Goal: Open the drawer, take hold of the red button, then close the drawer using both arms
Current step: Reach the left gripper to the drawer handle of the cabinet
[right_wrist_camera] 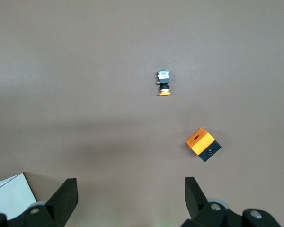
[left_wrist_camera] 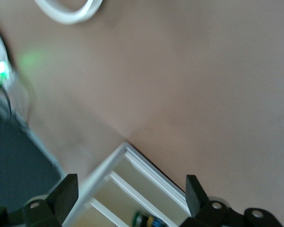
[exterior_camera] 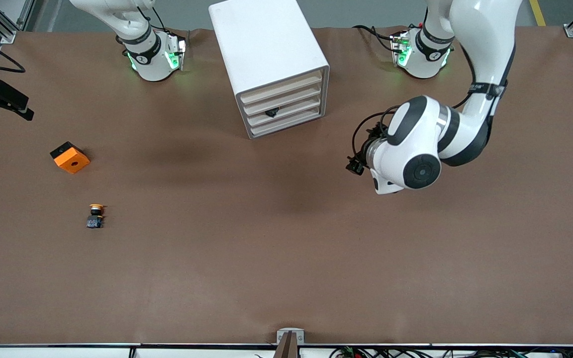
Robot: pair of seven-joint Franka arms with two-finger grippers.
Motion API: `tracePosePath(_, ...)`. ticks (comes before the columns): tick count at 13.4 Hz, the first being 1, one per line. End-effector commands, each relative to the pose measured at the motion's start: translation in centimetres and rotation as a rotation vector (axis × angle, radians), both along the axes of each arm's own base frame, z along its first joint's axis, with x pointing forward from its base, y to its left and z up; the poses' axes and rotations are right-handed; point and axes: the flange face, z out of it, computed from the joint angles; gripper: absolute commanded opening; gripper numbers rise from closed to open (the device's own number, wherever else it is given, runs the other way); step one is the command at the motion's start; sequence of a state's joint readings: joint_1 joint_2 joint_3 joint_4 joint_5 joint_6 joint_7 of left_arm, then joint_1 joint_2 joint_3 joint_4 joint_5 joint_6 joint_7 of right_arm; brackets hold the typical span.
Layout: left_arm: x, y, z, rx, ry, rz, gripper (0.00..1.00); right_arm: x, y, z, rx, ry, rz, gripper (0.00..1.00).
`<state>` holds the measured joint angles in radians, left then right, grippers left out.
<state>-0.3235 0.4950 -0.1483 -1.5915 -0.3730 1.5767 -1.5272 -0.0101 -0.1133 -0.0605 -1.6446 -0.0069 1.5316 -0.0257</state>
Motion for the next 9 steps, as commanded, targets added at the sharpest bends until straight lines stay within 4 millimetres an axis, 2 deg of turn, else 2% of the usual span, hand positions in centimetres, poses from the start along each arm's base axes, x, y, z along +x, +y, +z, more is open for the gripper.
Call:
tracePosePath(1, -1.1, -2.7, -3.5, 0.074, 0.143, 0.181, 1.0, -0.8, -0.4, 1.1, -0.017, -0.003, 0.001, 1.0)
tracePosePath(3, -2.1, -4.5, -6.9, 0.155, 0.251, 0.288, 1.0, -0.2, -0.5, 0.7, -0.016, 0.008, -0.005, 1.0)
tracePosePath(4, -2.7, -5.3, -8.1, 0.185, 0.299, 0.333, 1.0, -0.1, -0.4, 1.1, -0.017, -0.001, -0.01, 1.0)
tracePosePath(6, -3.7, -6.9, -8.2, 0.215, 0.352, 0.39, 1.0, -0.1, -0.2, 1.4, -0.019, -0.008, -0.004, 1.0)
tracePosePath(9, -4.3, -8.0, -10.0, 0.277, 0.449, 0.477, 1.0, 0.2, -0.3, 1.1, -0.021, -0.007, -0.007, 1.0)
